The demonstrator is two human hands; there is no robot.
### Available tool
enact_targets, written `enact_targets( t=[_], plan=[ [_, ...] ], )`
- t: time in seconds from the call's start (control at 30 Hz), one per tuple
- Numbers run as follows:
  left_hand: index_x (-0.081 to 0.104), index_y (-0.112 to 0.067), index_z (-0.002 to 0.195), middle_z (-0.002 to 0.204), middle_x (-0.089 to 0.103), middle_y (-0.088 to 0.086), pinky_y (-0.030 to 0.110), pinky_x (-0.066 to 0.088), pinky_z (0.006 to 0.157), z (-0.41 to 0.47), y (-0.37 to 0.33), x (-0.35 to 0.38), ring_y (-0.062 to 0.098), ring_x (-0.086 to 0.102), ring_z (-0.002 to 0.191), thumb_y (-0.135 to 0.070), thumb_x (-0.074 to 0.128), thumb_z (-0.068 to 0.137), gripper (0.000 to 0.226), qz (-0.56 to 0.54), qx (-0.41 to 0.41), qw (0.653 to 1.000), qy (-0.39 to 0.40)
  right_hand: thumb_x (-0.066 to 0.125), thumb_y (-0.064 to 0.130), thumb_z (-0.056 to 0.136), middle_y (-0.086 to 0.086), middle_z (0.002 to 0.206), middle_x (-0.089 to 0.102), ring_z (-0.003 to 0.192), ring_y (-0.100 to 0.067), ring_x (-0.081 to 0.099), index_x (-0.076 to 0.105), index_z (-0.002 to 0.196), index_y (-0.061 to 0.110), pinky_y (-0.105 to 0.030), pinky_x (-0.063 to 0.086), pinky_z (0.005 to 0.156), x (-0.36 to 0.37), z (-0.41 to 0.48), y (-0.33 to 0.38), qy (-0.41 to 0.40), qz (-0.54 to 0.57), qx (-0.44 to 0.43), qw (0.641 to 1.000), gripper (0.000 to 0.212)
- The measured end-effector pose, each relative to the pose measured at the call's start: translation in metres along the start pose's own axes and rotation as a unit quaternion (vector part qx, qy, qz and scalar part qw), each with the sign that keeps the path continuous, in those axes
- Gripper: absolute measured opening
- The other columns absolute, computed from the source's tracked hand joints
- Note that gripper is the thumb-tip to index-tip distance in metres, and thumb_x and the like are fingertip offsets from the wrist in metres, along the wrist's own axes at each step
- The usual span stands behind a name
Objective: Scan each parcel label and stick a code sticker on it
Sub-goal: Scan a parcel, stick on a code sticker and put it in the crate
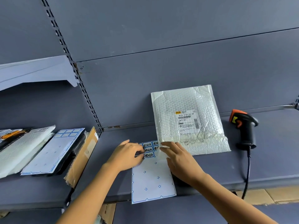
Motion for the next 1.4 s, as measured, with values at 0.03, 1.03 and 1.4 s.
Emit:
enact_targets(
  t=[0.03, 1.03, 1.4],
  plan=[
    [0.067, -0.021, 0.108, 0.111, 0.067, -0.009, 0.033, 0.034, 0.107, 0.005, -0.006, -0.007, 0.015, 0.059, 0.101, -0.028, 0.052, 0.092, 0.023, 0.003, -0.016, 0.999, -0.035, 0.055, -0.003, 0.07, -0.003, 0.122, 0.058, 0.095, -0.024, 0.059, 0.063, 0.113, 0.011, -0.03, 0.052, 0.082, 0.0, -0.001, -0.002, 0.01, 0.011, 0.0, 1.0, 0.046],
    [0.063, -0.021, 0.109, 0.11, 0.06, 0.0, 0.032, 0.036, 0.078, 0.063, -0.175, 0.041, 0.021, 0.053, 0.09, -0.024, 0.055, 0.086, 0.024, 0.096, 0.198, 0.92, -0.323, 0.061, -0.01, 0.08, -0.019, 0.083, 0.061, 0.063, -0.027, 0.06, 0.046, 0.106, 0.004, -0.029, 0.048, 0.051, -0.114, -0.067, -0.156, -0.199, 0.479, 0.544, 0.659, 0.033],
    [0.059, -0.018, 0.103, 0.107, 0.061, 0.001, 0.034, 0.041, 0.078, 0.071, -0.169, 0.039, 0.022, 0.054, 0.088, -0.017, 0.05, 0.085, 0.02, 0.032, 0.188, 0.926, -0.325, 0.063, 0.013, 0.087, -0.012, 0.073, 0.064, 0.054, -0.013, 0.055, 0.04, 0.099, 0.011, -0.028, 0.04, 0.044, -0.12, -0.03, -0.073, -0.085, 0.387, 0.453, 0.799, 0.026]
  ],
)
Point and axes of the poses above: each hand's wrist, its own z-axis towards the middle knuckle, its own x-axis out of the palm, y = z × x, the point moved 6 cm from there along z, towards the middle knuckle
